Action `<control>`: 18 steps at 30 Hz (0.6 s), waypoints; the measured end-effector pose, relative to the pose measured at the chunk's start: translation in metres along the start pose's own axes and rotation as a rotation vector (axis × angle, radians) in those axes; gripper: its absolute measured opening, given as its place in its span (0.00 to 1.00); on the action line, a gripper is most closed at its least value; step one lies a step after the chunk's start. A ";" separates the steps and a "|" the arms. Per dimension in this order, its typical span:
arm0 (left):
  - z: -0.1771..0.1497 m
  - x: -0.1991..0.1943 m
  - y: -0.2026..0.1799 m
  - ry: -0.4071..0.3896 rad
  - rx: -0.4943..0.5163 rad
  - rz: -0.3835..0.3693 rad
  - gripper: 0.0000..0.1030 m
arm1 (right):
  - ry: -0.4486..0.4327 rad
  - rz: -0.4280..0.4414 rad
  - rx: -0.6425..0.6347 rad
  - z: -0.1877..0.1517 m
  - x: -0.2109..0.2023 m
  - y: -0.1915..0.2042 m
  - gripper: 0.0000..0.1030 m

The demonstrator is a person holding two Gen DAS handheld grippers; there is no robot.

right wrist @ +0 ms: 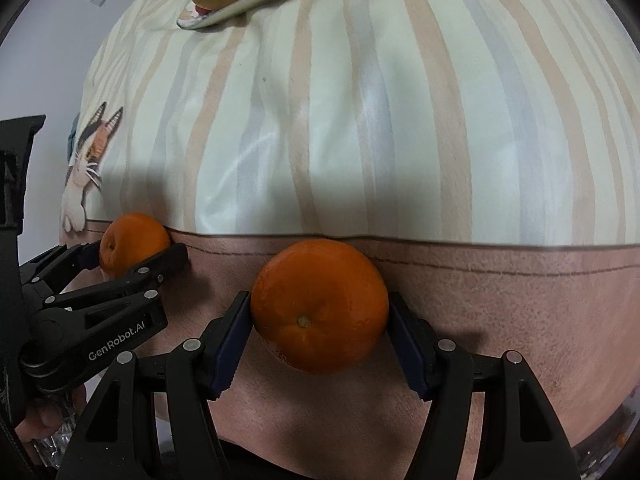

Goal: Organize fruits
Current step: 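Carry both oranges over the plate with both tools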

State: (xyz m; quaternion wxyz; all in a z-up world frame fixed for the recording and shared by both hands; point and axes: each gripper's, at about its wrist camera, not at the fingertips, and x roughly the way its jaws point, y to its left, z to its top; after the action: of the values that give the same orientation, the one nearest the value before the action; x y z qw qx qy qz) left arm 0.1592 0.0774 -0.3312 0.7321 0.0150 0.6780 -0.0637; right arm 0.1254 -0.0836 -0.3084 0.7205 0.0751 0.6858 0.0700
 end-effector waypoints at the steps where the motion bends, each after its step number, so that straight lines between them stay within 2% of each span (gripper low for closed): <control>1: 0.005 -0.003 0.002 -0.008 -0.004 -0.006 0.59 | -0.005 0.006 -0.001 0.002 -0.004 -0.001 0.66; 8: 0.043 -0.052 0.019 -0.096 -0.049 -0.088 0.59 | -0.065 0.079 0.019 0.033 -0.043 -0.004 0.66; 14: 0.099 -0.088 0.040 -0.140 -0.116 -0.167 0.59 | -0.151 0.136 0.042 0.086 -0.087 -0.004 0.66; 18: 0.134 -0.090 0.049 -0.138 -0.162 -0.205 0.59 | -0.213 0.150 0.053 0.134 -0.114 -0.008 0.66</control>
State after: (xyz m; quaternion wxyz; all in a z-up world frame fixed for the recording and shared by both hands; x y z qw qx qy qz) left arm 0.2907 0.1184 -0.2344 0.7653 -0.1179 0.6272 -0.0839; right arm 0.2540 -0.1159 -0.1925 0.7798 0.1521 0.5994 0.0970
